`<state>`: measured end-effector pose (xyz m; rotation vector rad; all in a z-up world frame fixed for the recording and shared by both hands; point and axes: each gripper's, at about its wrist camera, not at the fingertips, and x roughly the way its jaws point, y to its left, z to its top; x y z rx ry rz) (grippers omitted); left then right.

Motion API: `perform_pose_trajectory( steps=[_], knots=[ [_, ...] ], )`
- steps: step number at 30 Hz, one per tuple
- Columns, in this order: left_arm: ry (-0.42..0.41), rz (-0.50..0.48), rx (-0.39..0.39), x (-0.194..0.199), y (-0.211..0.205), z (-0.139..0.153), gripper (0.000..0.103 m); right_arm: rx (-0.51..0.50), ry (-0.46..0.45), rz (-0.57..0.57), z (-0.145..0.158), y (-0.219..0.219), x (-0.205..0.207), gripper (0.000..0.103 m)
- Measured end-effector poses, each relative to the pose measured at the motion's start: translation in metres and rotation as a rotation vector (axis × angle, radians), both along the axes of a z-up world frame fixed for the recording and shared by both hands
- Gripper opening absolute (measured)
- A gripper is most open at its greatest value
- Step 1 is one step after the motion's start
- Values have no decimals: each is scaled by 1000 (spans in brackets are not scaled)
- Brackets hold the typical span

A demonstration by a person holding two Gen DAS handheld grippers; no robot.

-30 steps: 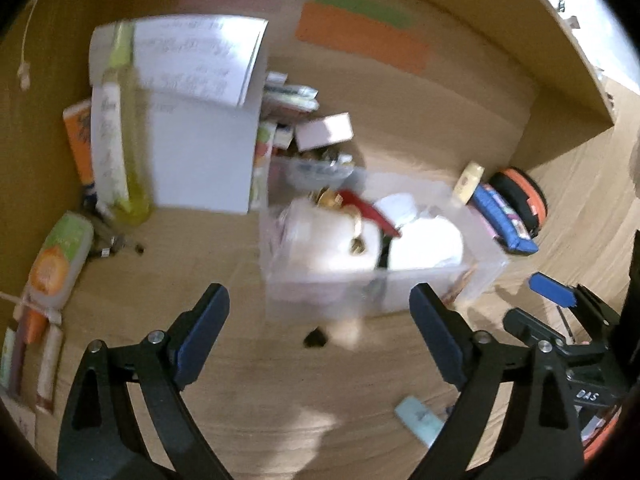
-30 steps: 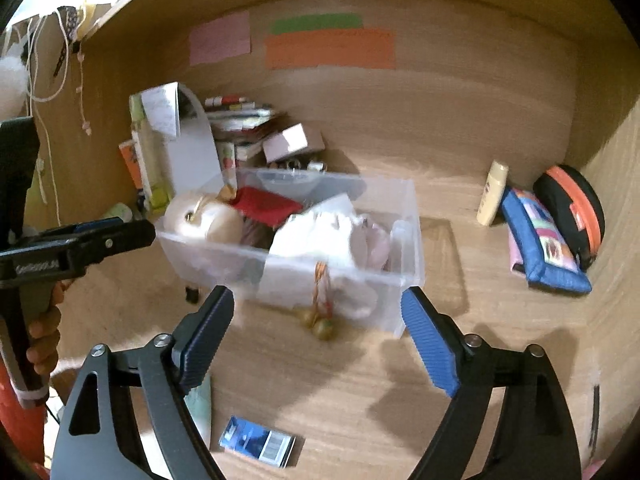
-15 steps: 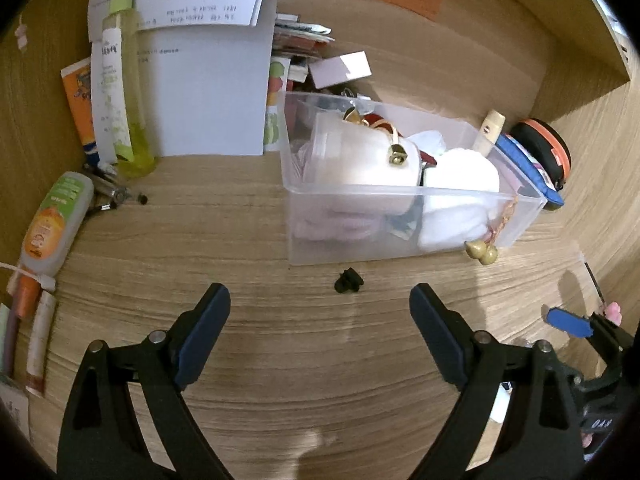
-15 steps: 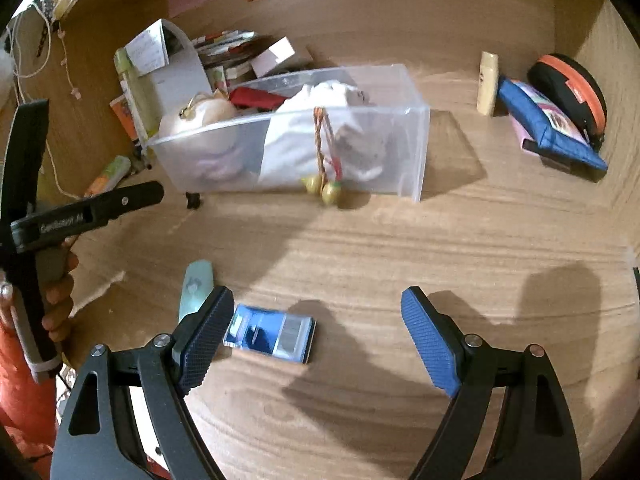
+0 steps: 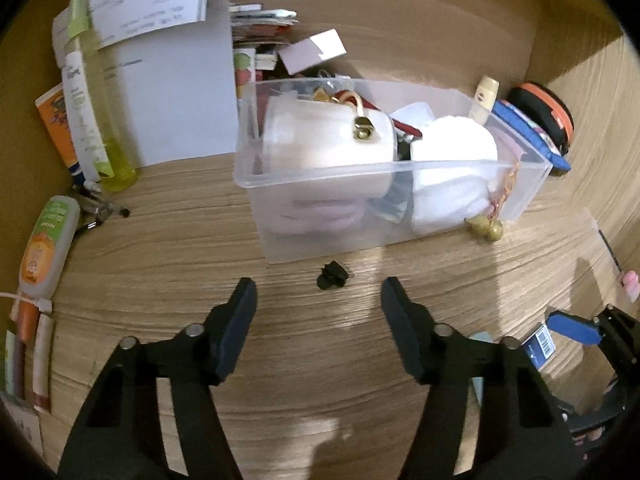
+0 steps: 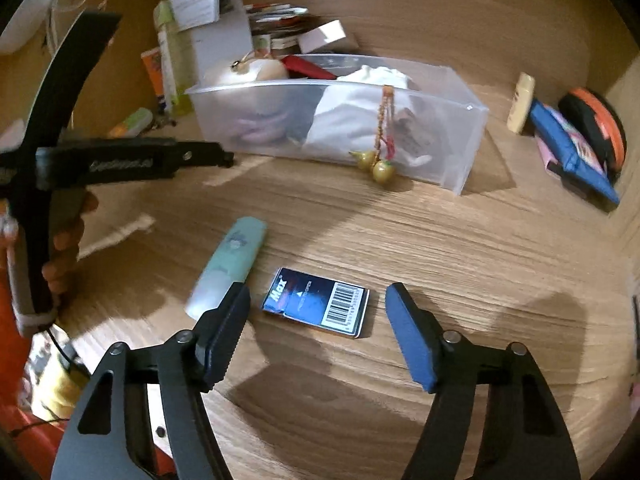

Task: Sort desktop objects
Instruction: 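Grasp the small black clip with the left tool while the right tool grasps the blue barcode card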

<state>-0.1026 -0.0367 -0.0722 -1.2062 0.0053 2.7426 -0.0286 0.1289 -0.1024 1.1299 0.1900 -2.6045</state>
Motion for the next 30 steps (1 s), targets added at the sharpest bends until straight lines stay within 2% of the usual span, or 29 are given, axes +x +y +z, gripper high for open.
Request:
perform_pose_trajectory(
  steps=[5,9,11,15,17,19,23,30],
  knots=[
    [-39,-9,-7,-12,8,-7,48,-5,12,4,0,5,1,55],
    [-54,-9,-7,-19,13,-10,45,-9,15,-12,1,12,-2,48],
    [-59,-9,-11,-22,17,-11,38,-11,17,-12,0,15,-3,48],
    [-62,-12,-12,-26,20,-12,33,-21,17,-9,1,20,-4,47],
    [-62,-10,-17,-27,22,-12,25,-42,10,-14,1,25,-7,47],
    [-62,-16,-18,-28,23,-13,23,-63,1,-21,2,29,-9,47],
    [-61,-24,-21,-29,24,-12,18,-141,-31,-47,4,45,-19,47],
    [-40,-45,-19,-24,26,-10,18,-194,-5,-78,18,58,-24,47]
  ],
)
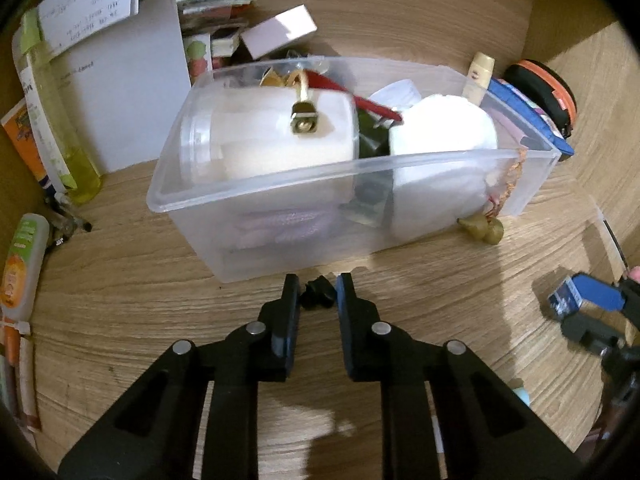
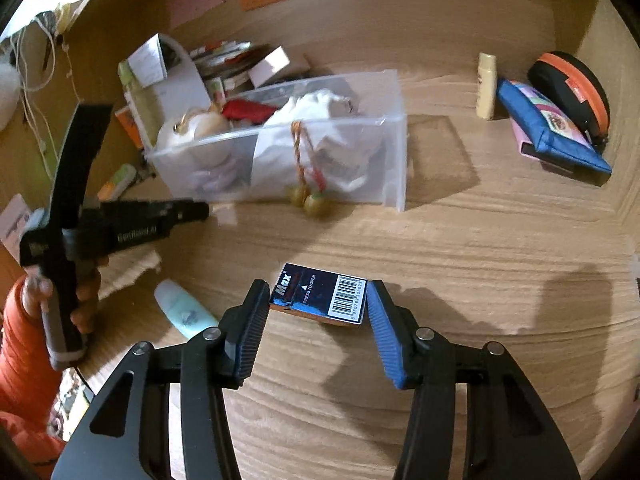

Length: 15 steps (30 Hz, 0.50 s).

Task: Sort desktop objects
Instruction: 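Grasp the small black clip with the left tool while the right tool grasps the blue barcode card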

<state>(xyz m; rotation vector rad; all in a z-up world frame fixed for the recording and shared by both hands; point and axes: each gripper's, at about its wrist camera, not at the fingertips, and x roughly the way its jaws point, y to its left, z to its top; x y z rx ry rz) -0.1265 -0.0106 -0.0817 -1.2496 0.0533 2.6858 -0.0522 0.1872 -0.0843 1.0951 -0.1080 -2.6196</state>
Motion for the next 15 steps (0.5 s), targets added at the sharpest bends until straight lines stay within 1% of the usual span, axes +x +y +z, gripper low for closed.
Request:
perform_pose_trajectory(
  steps=[3,9,15],
  knots=[
    [28,-8,2,7,1,5,18,-11,18,-11,8,2,-1,47],
    [76,-21,43,26,-5,19,18,-37,41,1,23,-1,-3,47],
    [154,6,84,44,-17,39,18,-42,94,13,43,-11,1,47]
  ],
)
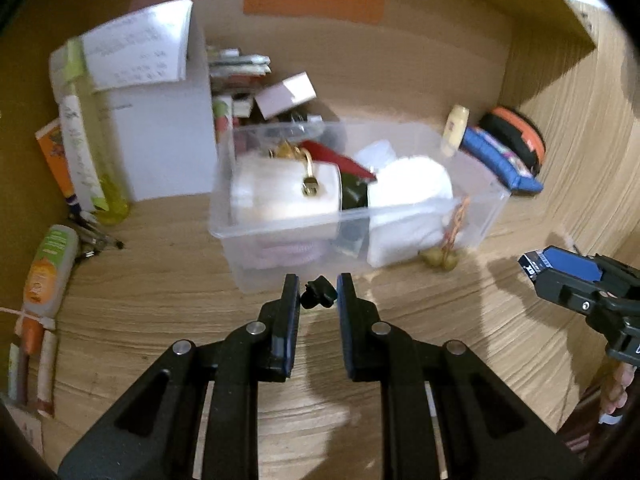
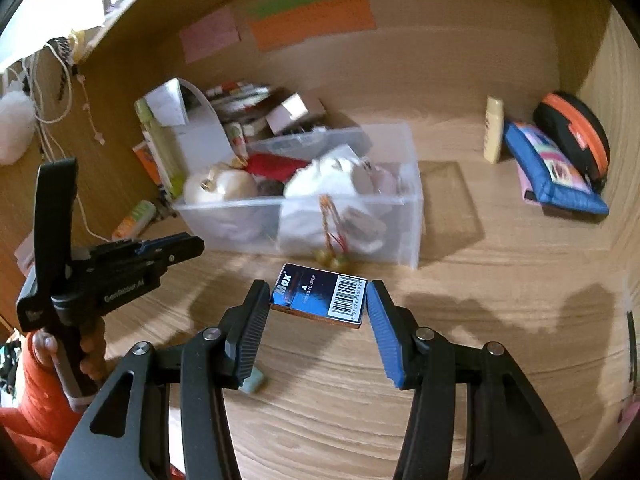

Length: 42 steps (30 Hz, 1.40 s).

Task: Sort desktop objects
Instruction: 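Grasp the small black clip with the left tool while the right tool grasps the blue barcode card, then carry the black clip and blue card into the box and open both tools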

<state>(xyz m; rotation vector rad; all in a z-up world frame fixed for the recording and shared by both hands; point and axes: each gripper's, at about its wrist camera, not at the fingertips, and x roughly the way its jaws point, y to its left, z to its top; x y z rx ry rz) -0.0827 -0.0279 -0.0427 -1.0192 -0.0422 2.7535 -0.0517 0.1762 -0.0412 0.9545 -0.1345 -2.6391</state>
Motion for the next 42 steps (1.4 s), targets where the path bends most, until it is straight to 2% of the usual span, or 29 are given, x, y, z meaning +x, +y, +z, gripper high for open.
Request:
perform_pose_trajectory(
  steps=[9,20,27,36,42],
  knots=[
    [66,-12,53,26,-9,18,18,-7,76,20,32,-10,5,47],
    [115,-24,71,30,-11,32,18,-51,122,46,61,-11,-6,47],
    [128,-33,74,21,-10,40,18,-71,147,55,79,-10,-26,47],
    [139,-46,104,-1,-8,57,18,-41,187,48,100,-8,-59,47],
    [145,-56,97,-19,0,64,18,-38,174,53,99,-5,-85,47]
  ],
)
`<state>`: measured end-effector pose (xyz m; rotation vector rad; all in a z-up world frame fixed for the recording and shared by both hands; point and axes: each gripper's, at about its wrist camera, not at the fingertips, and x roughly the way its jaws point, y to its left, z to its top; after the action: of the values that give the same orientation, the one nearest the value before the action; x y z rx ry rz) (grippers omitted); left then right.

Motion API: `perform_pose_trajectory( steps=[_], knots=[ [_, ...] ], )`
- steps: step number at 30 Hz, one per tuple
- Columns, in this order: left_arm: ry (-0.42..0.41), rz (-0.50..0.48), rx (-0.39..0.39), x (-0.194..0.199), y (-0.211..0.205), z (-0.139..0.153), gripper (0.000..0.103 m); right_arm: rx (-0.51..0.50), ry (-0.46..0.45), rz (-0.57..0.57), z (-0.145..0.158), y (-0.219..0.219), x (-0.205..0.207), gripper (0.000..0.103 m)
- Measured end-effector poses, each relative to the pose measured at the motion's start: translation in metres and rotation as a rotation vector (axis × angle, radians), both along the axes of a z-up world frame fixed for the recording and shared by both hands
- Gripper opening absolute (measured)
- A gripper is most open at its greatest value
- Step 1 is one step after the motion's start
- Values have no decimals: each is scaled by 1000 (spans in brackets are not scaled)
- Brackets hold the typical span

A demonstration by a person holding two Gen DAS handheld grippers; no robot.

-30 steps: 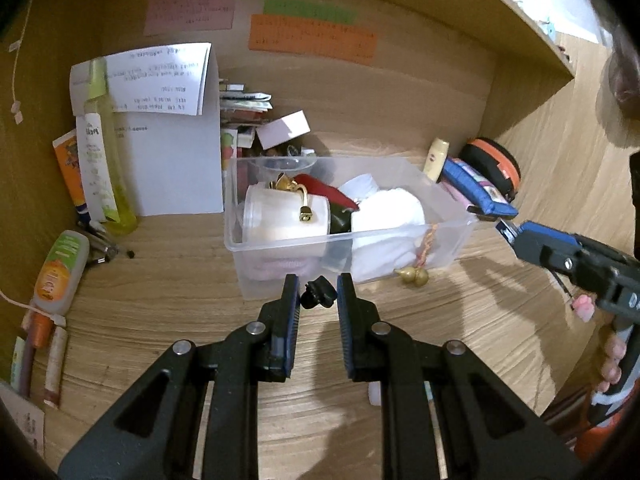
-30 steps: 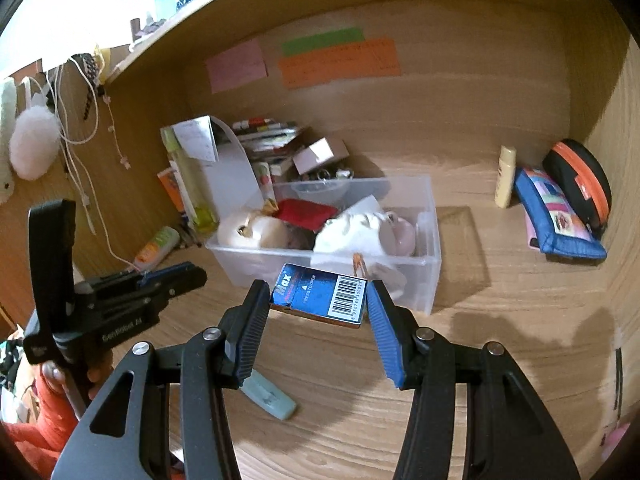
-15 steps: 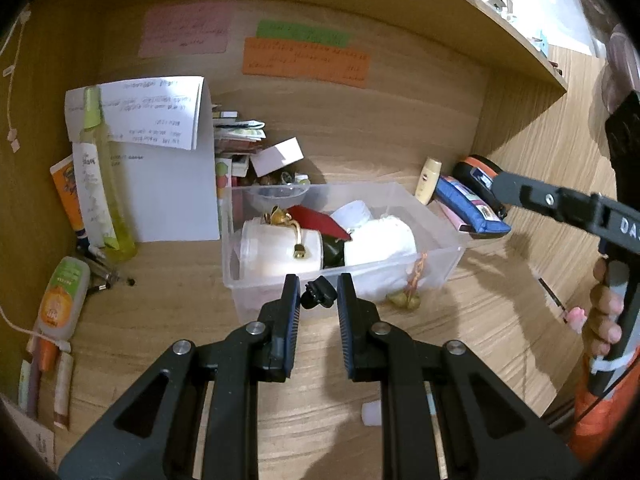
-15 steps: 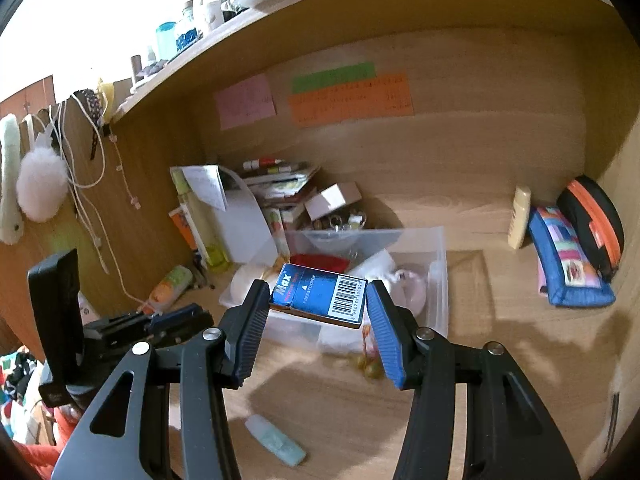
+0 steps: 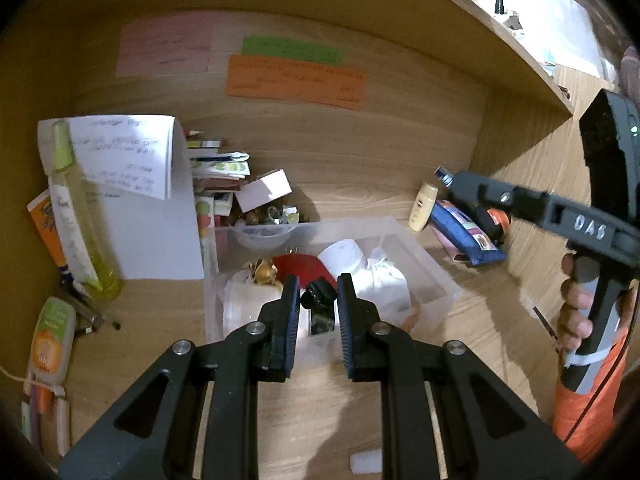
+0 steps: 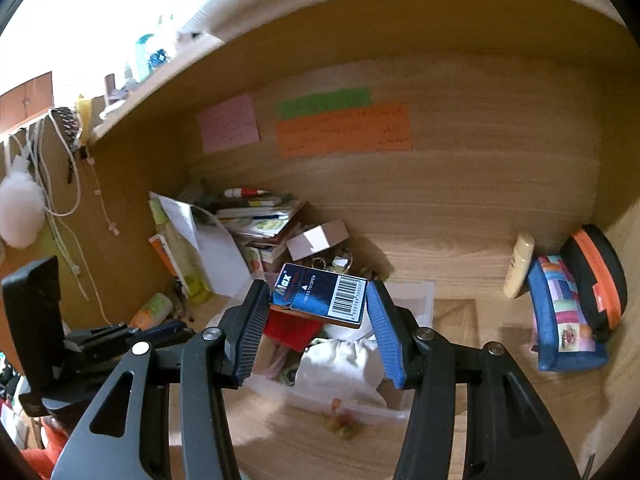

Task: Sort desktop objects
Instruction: 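Carry the black clip and blue card into the box and open both tools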

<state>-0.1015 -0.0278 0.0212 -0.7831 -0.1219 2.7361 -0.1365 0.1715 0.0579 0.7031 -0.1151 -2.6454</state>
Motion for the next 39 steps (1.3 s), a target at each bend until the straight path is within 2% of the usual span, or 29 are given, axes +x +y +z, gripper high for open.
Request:
perform_pose_trajectory(
  steps=[6,16,21,25,28,31,36,39],
  knots=[
    [-33,-20,-15,-22,13,-8,18,-20,-63,-8,-25,4,-25,47],
    [-120,-52,-56,-56,34,-34,18,24,-164,-33,-68,6,-54,47],
    [-151,-57,-52,-63,34,-43,18,60,-180,-93,-80,8,-64,48],
    [-152,-65,-40,-62,31,-43,18,66,-189,-97,-85,7,-68,48],
    [-151,-66,-31,-61,29,-41,22,76,-193,-89,-87,5,-68,49],
    [-137,-66,-27,-59,29,-37,25,82,-193,-89,-87,5,-68,56],
    [-109,-68,-38,-42,29,-27,27,116,-142,-124,-77,3,-61,57],
    [-92,-62,-55,-30,28,-25,38,121,-114,-132,-69,2,-55,58]
  ],
)
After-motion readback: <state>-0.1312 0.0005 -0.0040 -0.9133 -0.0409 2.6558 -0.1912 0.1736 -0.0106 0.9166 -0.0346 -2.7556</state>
